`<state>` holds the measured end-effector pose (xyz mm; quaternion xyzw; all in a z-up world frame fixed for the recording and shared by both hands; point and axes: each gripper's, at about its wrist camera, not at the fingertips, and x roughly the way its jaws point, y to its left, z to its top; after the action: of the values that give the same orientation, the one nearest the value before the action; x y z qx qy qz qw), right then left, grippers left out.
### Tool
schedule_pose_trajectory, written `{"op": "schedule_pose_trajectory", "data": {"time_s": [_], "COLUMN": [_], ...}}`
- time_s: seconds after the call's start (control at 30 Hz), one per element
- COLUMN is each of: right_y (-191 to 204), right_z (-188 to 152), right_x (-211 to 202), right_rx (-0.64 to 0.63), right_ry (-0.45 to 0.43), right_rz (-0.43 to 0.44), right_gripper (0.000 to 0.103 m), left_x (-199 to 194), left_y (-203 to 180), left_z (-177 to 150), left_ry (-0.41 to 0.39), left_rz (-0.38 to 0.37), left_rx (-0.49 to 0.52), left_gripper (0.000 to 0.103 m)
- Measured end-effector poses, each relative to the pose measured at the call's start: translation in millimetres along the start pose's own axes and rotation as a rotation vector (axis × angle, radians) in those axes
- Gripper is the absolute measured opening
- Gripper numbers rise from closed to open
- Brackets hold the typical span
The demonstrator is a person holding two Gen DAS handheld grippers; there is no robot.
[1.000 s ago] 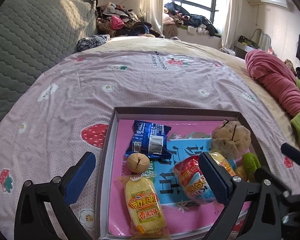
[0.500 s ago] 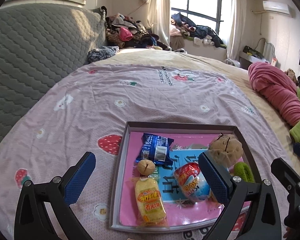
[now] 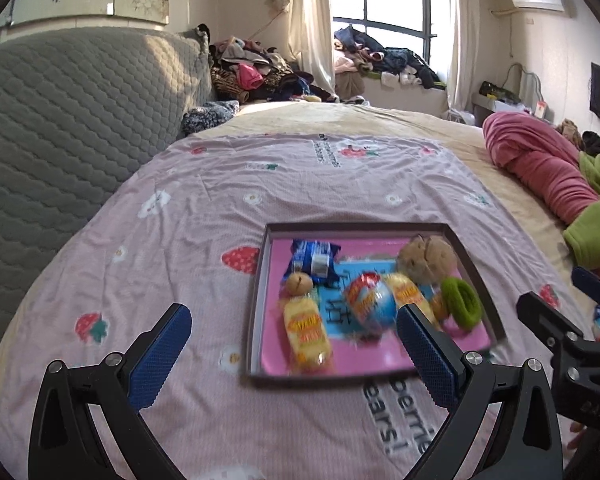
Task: Organize objects
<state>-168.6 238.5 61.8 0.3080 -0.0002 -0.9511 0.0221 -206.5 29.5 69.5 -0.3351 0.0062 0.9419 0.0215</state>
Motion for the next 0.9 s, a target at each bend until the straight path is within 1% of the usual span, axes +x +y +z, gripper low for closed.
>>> {"op": "schedule_pose_trajectory", "data": {"time_s": [0.1,0.23,0.37,0.47,0.67,0.9], "right_y": [2,7,8,8,14,28], "right_z": [-2,-1,-1,-1,-1,-5], "right_x": [-17,-42,-69,-82,-113,-134], "right_rx": [-0.001,-0.015,-0.015,-0.012,-0.029,-0.055], "right_ry": [-0.002,-0.013,-0.035,-0.036,-0.067,-0.073], "right_rz": [0.004,-0.003,-0.006,-0.006,-0.014,-0.025], "right_gripper": [0.102,0.102,0.102,0.102,0.102,0.102], "left_x": [-18,-42,-60,-76,-109,-128], "left_y": [4,7,8,11,20,20], "left_z": [-10,-21,-30,-34,-34,-43], "left_ry": [0.025,0.029,0.045,0.033,-0.004,-0.016], "left_rz": [0.0,-0.016,-0.008,-0.005,0.004,-0.023], "left_rx": [-0.007,0.001,0.006,0.006,0.003,0.035], "left_gripper": [0.102,0.102,0.102,0.102,0.102,0.102]}}
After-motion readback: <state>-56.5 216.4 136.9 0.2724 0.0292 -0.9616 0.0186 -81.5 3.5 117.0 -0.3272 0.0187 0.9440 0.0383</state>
